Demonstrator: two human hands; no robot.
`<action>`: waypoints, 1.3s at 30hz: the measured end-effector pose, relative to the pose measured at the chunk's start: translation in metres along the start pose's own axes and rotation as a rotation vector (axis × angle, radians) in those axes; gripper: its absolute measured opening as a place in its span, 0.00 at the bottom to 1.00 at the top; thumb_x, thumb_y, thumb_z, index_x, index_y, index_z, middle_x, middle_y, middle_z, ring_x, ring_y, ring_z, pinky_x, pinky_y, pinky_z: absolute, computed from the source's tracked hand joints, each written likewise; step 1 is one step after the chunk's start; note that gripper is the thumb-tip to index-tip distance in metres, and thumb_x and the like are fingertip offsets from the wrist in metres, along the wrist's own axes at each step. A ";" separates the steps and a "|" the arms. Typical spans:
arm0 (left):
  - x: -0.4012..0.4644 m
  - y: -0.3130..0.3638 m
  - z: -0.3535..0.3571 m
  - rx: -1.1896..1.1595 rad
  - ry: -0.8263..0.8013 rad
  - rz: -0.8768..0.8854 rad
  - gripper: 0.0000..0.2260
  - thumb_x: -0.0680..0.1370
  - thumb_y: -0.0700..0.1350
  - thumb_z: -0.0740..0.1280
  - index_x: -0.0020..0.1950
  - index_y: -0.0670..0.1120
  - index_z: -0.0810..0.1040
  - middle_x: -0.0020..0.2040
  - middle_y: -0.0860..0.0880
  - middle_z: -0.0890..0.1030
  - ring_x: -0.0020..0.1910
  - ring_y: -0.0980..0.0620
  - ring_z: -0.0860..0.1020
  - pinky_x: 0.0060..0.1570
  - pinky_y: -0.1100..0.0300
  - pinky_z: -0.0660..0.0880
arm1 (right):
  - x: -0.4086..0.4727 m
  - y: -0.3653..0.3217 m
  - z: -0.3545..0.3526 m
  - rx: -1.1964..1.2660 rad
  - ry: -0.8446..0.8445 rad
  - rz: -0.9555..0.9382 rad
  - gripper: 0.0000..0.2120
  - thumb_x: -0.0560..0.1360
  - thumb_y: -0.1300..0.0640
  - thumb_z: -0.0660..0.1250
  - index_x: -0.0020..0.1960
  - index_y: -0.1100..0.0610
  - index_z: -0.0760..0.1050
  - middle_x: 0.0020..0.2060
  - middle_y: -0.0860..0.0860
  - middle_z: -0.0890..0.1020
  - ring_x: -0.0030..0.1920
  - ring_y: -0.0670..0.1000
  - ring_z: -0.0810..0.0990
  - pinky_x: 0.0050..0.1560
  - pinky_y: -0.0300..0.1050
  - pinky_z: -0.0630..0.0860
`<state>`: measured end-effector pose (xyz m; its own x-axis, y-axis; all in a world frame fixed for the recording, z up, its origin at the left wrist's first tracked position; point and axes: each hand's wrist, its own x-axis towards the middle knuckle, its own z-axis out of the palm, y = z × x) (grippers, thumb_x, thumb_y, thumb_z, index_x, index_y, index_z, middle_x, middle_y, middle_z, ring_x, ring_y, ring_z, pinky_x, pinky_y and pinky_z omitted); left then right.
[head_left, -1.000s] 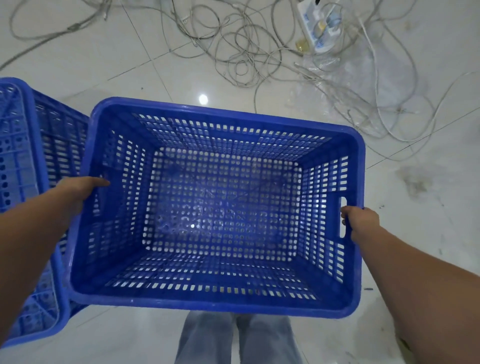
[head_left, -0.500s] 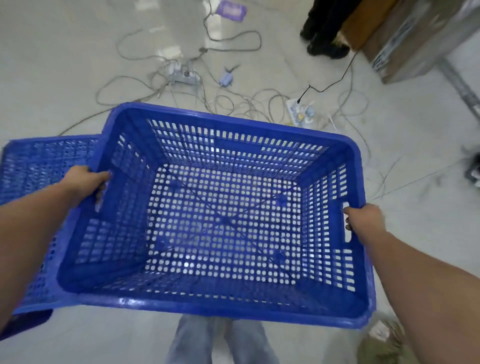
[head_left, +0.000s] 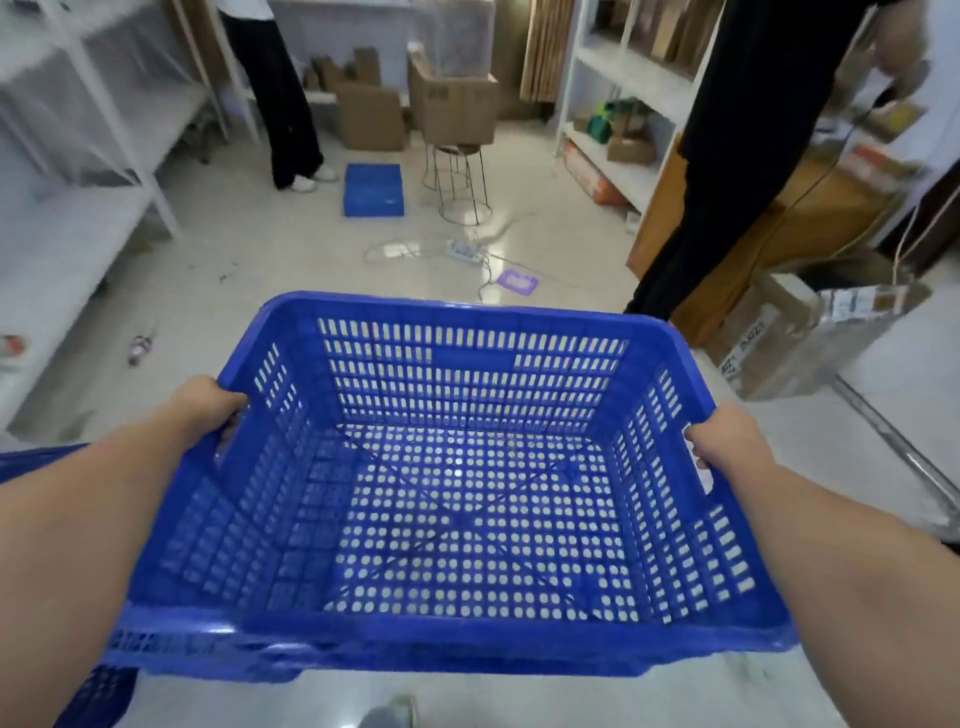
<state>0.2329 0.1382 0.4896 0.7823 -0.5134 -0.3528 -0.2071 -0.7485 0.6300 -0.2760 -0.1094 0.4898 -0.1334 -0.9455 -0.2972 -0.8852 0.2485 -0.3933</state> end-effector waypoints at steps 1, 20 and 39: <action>-0.006 -0.001 -0.015 -0.023 0.000 -0.004 0.13 0.74 0.33 0.63 0.29 0.36 0.70 0.16 0.44 0.70 0.21 0.44 0.69 0.30 0.57 0.71 | -0.006 -0.011 -0.008 -0.022 0.006 -0.021 0.07 0.69 0.60 0.62 0.39 0.63 0.76 0.36 0.60 0.83 0.40 0.60 0.82 0.41 0.47 0.77; -0.204 -0.170 -0.309 -0.364 0.561 -0.235 0.15 0.74 0.31 0.62 0.28 0.37 0.67 0.13 0.45 0.67 0.10 0.51 0.64 0.14 0.67 0.64 | -0.240 -0.291 -0.020 -0.064 -0.004 -0.607 0.10 0.71 0.58 0.60 0.48 0.61 0.75 0.42 0.58 0.82 0.38 0.58 0.80 0.39 0.45 0.73; -0.405 -0.501 -0.531 -0.409 0.990 -0.690 0.05 0.74 0.34 0.66 0.40 0.33 0.73 0.29 0.38 0.73 0.24 0.46 0.68 0.23 0.58 0.70 | -0.606 -0.489 0.242 -0.068 -0.416 -1.040 0.09 0.68 0.60 0.61 0.38 0.65 0.76 0.28 0.60 0.83 0.33 0.58 0.84 0.44 0.48 0.81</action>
<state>0.3311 0.9437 0.6843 0.7935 0.5927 -0.1378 0.4738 -0.4595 0.7513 0.3455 0.3927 0.6511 0.8332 -0.5389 -0.1244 -0.5032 -0.6452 -0.5749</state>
